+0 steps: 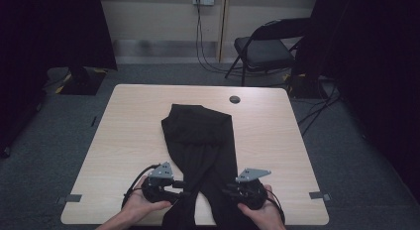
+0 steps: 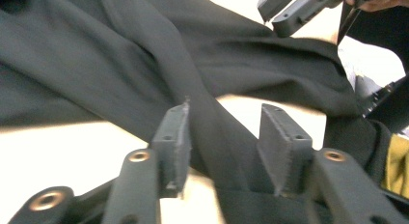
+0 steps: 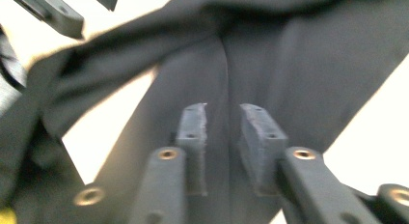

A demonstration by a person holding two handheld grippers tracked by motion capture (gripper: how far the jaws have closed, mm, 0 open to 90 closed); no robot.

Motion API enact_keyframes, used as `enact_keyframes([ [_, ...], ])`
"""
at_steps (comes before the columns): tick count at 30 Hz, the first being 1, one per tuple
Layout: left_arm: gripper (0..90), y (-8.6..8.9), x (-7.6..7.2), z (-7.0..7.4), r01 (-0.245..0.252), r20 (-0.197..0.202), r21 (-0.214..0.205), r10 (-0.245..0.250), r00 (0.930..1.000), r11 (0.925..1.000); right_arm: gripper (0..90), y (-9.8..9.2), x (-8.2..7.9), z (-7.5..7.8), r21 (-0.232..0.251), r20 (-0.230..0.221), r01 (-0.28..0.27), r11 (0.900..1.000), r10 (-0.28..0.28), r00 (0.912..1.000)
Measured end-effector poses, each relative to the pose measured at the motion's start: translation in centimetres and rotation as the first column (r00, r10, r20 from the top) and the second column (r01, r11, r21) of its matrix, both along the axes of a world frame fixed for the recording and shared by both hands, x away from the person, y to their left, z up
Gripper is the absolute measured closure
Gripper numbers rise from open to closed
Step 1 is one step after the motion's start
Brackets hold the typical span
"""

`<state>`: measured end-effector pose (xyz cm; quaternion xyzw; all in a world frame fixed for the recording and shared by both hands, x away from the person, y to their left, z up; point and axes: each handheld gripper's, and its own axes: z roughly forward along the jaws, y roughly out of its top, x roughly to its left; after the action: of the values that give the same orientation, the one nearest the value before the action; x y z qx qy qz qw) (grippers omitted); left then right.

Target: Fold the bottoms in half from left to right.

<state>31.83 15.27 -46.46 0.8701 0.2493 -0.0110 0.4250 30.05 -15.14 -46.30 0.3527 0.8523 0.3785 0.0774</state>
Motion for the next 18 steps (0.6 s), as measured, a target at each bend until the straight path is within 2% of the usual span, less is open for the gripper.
enact_keyframes([
  [2,49.8,-0.6,-0.3,-0.6,0.003,-0.007,0.056,-0.003,1.0,0.9984,62.1,-0.3,-0.7,-0.2,-0.019,-0.006,-0.005,0.9998,0.005,1.0],
  [3,49.6,-0.8,-0.3,-0.9,0.015,-0.012,0.07,-0.014,0.9998,0.9974,60.1,-0.4,-0.9,-0.2,-0.014,-0.006,-0.003,0.9999,0.003,1.0],
  [5,49.4,-1.1,-0.5,-1.4,0.006,-0.014,0.103,-0.004,0.9999,0.9947,57.3,-0.4,-1.3,-0.4,-0.035,-0.006,-0.007,0.9994,0.007,1.0],
  [6,50.6,-1.2,-0.6,-1.5,0.011,-0.019,0.118,-0.009,0.9998,0.9929,57.5,-0.4,-1.5,-0.6,-0.051,-0.01,-0.015,0.9986,0.015,0.9998],
  [8,60.5,-1.4,-0.8,-1.8,0.01,-0.007,0.156,-0.009,0.9999,0.9877,58.3,-0.3,-1.7,-0.9,-0.057,-0.022,-0.03,0.9979,0.029,0.9994],
  [10,78.0,-1.4,-0.6,-1.8,0.014,-0.024,0.14,-0.011,0.9996,0.9901,61.1,0.0,-1.9,-1.2,-0.085,-0.018,-0.039,0.9957,0.037,0.9991],
  [11,85.3,-1.3,-0.4,-1.7,0.012,-0.022,0.129,-0.009,0.9997,0.9916,65.3,0.2,-1.9,-1.3,-0.101,-0.017,-0.049,0.9937,0.048,0.9987],
  [13,87.9,-1.1,-0.2,-1.2,0.022,-0.034,0.084,-0.02,0.9992,0.9962,77.8,0.5,-2.0,-1.6,-0.143,0.0,-0.041,0.9889,0.041,0.9992],
  [15,88.2,-0.6,0.0,-0.1,0.011,-0.051,-0.015,-0.012,0.9986,0.9998,87.0,0.4,-2.1,-1.3,-0.121,0.002,-0.047,0.9915,0.048,0.9989],
  [18,88.2,0.1,0.5,1.7,0.001,-0.031,-0.096,-0.004,0.9995,0.9954,88.3,0.3,-2.4,-0.5,-0.065,0.009,-0.05,0.9967,0.05,0.9987],
])
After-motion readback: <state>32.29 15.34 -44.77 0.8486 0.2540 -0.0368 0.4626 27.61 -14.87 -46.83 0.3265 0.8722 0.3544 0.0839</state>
